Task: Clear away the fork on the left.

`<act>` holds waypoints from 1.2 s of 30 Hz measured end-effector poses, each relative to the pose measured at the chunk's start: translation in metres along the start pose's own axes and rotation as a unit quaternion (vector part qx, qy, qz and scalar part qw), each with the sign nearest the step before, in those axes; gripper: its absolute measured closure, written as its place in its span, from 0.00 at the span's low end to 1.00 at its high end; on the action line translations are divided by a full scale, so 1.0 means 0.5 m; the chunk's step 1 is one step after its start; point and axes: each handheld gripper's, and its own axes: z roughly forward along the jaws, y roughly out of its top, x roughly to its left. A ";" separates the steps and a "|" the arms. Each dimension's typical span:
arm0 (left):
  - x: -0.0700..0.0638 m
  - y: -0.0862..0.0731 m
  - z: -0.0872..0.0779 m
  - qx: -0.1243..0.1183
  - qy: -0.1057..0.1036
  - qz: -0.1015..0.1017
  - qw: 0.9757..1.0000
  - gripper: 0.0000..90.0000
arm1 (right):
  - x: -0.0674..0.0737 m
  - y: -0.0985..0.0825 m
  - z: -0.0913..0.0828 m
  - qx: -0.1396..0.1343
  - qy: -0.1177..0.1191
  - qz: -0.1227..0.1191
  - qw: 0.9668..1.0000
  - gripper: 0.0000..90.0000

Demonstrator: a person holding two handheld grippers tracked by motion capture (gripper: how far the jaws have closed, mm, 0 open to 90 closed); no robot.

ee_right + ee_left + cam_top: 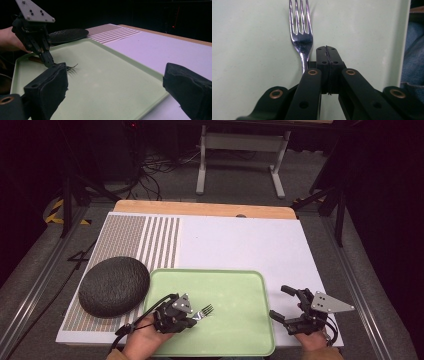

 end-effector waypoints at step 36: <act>0.061 -0.045 -0.035 -0.014 0.065 -0.072 0.995 1.00 | -0.002 -0.002 0.000 0.003 -0.001 0.002 1.000 0.07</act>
